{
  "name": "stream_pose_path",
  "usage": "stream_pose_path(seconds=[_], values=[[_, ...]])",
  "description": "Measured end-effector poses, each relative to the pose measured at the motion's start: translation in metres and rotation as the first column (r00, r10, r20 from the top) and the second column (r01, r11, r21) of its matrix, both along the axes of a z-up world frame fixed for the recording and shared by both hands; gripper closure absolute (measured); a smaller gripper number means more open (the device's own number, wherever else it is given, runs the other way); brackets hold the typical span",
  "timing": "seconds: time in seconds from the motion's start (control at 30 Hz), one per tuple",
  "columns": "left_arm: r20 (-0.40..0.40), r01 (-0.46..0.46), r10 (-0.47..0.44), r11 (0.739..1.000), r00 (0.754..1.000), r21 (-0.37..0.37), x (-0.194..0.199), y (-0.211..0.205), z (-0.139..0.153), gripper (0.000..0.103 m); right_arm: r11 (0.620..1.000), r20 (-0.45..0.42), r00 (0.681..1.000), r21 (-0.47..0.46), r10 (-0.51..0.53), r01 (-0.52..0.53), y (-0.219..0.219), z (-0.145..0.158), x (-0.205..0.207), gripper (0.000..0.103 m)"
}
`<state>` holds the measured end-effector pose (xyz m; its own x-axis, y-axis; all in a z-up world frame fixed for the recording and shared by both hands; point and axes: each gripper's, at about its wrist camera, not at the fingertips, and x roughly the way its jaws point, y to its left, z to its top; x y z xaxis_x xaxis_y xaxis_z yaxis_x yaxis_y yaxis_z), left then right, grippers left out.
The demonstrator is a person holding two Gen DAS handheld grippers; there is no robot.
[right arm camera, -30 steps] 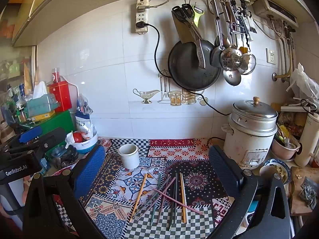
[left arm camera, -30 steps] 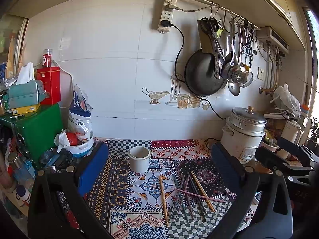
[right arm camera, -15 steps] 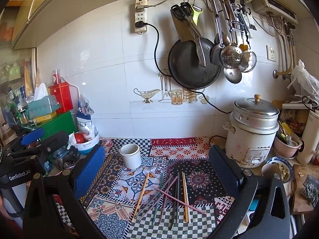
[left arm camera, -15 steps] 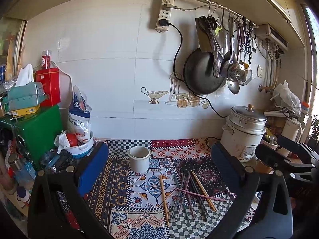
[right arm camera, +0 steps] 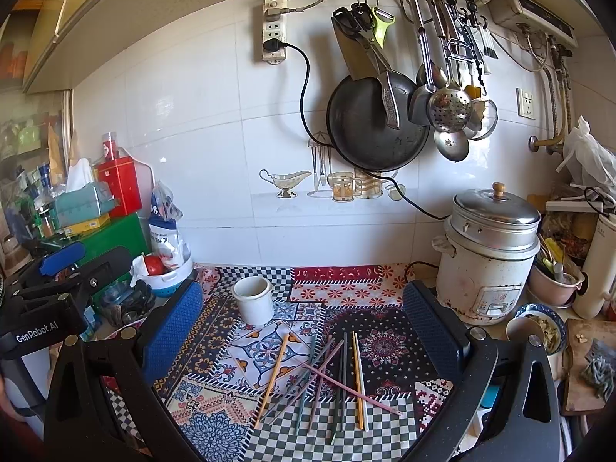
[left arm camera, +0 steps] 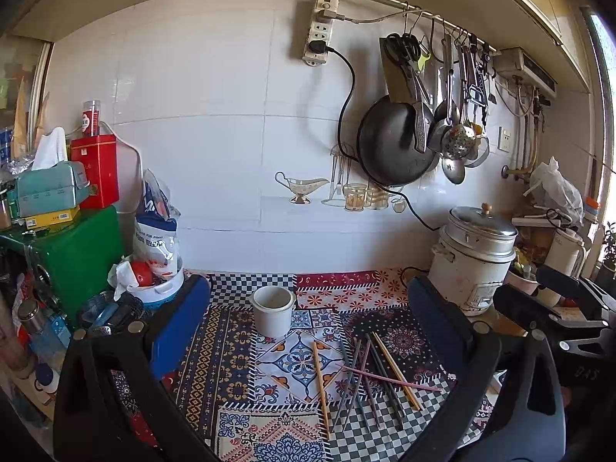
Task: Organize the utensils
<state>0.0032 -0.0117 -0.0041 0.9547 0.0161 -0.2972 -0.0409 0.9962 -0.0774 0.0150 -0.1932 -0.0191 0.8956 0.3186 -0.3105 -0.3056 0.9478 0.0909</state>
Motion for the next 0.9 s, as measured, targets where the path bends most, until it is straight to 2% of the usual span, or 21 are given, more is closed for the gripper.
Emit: stream_pose_path(seconds=[0.6,0.9], values=[[-0.002,-0.003,0.003,1.0,1.0,-0.006,0.004,0.009,-0.001,0.0,1.0,-0.001,1.0,-0.013,0.005,-0.005,0.012,0.001,0.004,0.0],[-0.029,0.013,-0.013,1.0,0.999,-0.016,0.016,0.011,-0.007,0.0,1.0,-0.012,1.0,-0.025,-0.002,0.001,0.011,-0.004,0.01,0.0]])
